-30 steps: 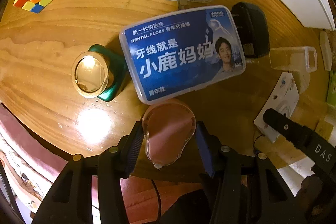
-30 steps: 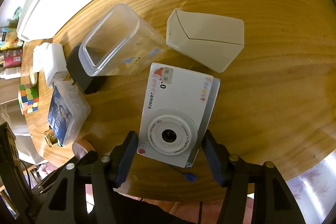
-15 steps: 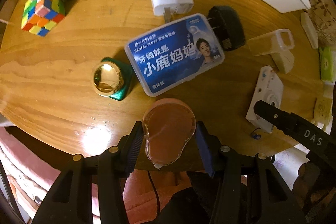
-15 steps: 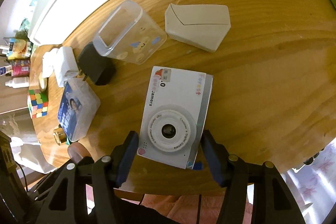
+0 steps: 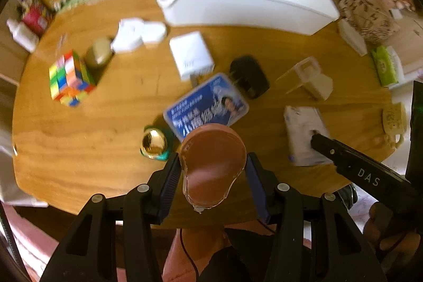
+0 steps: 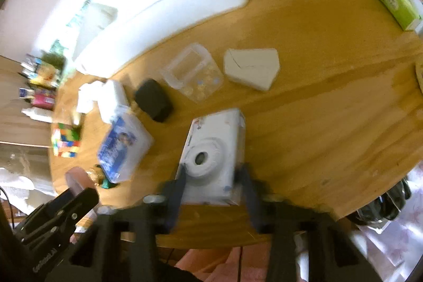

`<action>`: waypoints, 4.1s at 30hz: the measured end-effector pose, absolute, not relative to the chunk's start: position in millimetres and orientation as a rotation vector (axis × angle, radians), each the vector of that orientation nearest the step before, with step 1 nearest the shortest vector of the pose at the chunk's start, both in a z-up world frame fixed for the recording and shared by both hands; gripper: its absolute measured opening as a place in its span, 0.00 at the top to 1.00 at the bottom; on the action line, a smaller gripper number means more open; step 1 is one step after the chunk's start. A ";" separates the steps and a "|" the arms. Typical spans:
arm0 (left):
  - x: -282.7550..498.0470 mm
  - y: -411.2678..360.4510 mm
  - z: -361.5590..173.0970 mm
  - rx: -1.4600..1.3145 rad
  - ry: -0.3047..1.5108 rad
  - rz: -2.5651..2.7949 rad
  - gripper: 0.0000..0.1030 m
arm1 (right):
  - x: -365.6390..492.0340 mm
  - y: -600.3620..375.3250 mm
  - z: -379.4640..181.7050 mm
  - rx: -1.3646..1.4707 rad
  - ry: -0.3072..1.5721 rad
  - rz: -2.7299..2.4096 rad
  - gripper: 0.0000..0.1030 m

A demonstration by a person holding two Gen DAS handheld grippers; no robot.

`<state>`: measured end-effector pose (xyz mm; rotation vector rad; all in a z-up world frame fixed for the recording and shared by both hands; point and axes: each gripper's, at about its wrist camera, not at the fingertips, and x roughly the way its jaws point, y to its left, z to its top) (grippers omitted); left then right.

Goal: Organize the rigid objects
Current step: 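Close the right tool on the white toy box while the left tool grips the pink puff, then lift and carry the white toy box and pink puff toward the white bin with both tools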

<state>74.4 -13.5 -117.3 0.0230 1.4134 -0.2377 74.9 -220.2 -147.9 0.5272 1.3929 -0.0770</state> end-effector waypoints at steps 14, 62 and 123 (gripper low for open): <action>90.8 12.7 -103.7 0.009 1.166 -0.315 0.48 | 69.6 -205.1 -146.4 0.596 1.328 -0.103 0.91; 100.6 56.9 -70.1 -0.016 0.898 -0.506 0.48 | 134.6 -142.7 -218.1 0.300 1.535 -0.334 0.41; 221.2 -22.8 -37.5 -0.075 0.727 -0.313 0.48 | 175.6 -215.0 -64.7 -0.006 0.619 0.018 0.44</action>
